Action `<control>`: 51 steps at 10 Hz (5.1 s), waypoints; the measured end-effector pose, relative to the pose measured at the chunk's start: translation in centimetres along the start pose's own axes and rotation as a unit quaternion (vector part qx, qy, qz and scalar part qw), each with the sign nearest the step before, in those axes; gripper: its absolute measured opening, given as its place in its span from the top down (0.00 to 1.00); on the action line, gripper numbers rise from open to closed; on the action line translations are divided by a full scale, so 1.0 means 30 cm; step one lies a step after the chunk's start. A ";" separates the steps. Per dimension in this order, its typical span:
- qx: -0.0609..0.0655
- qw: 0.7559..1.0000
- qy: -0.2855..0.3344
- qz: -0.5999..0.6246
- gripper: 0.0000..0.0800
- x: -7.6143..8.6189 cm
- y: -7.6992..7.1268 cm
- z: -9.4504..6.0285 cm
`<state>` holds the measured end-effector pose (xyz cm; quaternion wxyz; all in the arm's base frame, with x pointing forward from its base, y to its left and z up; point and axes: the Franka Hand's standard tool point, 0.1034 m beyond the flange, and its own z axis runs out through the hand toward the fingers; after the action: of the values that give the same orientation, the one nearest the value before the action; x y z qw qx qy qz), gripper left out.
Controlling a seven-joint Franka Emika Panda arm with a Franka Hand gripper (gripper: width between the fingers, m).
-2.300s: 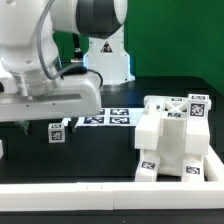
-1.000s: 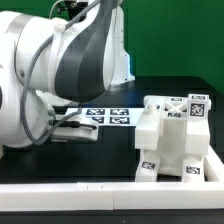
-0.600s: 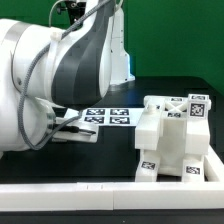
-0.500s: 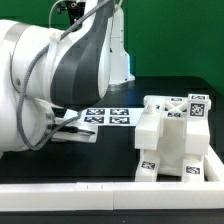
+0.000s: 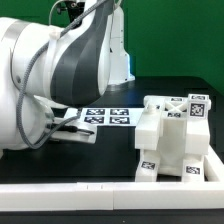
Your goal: Assemble chair
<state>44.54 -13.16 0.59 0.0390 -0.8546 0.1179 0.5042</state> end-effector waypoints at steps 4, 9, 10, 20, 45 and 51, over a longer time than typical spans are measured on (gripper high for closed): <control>0.003 0.990 0.143 -0.018 0.65 -0.182 -0.099 -0.266; 0.001 0.942 0.334 -0.040 0.65 -0.221 -0.162 -0.372; 0.001 0.933 0.356 -0.042 0.65 -0.221 -0.170 -0.373; -0.009 0.795 0.603 -0.065 0.65 -0.310 -0.535 -0.423; -0.046 0.739 0.662 -0.118 0.65 -0.251 -0.652 -0.438; -0.047 0.740 0.661 -0.118 0.19 -0.249 -0.652 -0.436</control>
Offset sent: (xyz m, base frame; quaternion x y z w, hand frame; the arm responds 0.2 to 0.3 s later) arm 0.0367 0.0145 0.0824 0.0062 0.1615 0.0163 0.9867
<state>56.92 4.57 12.46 -0.0294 -0.9811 -0.0118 -0.1909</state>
